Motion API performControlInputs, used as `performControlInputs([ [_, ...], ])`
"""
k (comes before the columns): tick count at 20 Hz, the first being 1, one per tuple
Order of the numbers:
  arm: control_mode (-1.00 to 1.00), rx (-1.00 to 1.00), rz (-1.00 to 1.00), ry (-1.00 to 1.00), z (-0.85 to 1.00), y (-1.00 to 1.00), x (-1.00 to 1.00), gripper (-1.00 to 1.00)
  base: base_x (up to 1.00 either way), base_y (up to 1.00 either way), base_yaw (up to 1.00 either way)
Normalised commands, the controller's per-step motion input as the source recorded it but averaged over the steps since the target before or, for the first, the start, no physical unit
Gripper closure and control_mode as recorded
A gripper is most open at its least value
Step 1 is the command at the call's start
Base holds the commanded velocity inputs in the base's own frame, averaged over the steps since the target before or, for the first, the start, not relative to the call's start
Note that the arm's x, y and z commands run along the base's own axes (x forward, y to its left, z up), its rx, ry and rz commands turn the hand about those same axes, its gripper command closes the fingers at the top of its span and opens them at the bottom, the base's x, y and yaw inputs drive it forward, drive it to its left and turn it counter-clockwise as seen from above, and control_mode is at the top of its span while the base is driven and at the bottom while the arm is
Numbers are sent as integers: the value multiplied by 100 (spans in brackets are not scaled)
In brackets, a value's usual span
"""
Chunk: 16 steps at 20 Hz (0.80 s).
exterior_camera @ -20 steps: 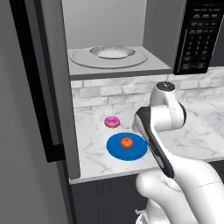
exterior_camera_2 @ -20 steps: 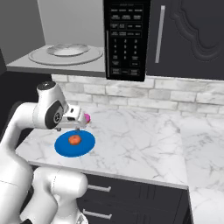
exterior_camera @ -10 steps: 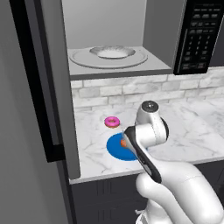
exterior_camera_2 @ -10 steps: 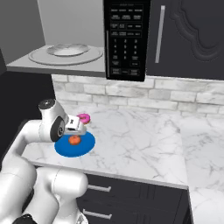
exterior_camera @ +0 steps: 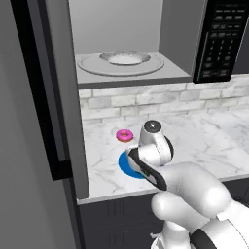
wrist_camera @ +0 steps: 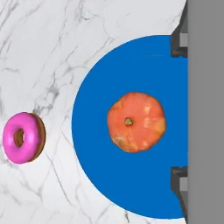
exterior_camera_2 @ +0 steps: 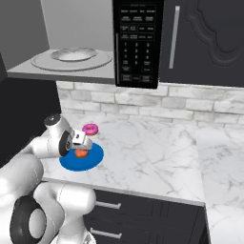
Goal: Pick the squash from the counter and place it in the microwave.
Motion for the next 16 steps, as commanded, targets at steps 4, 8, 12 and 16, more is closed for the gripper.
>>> performControlInputs([
  [4,-100,0,-1,7,-29,0,45,-100,0,0,0],
  [8,-100,0,-2,8,-26,1,38,-100,0,0,0],
  [12,-100,0,-1,10,-21,2,2,-100,0,0,0],
  [16,-100,0,-2,5,-26,0,0,-100,0,0,0],
])
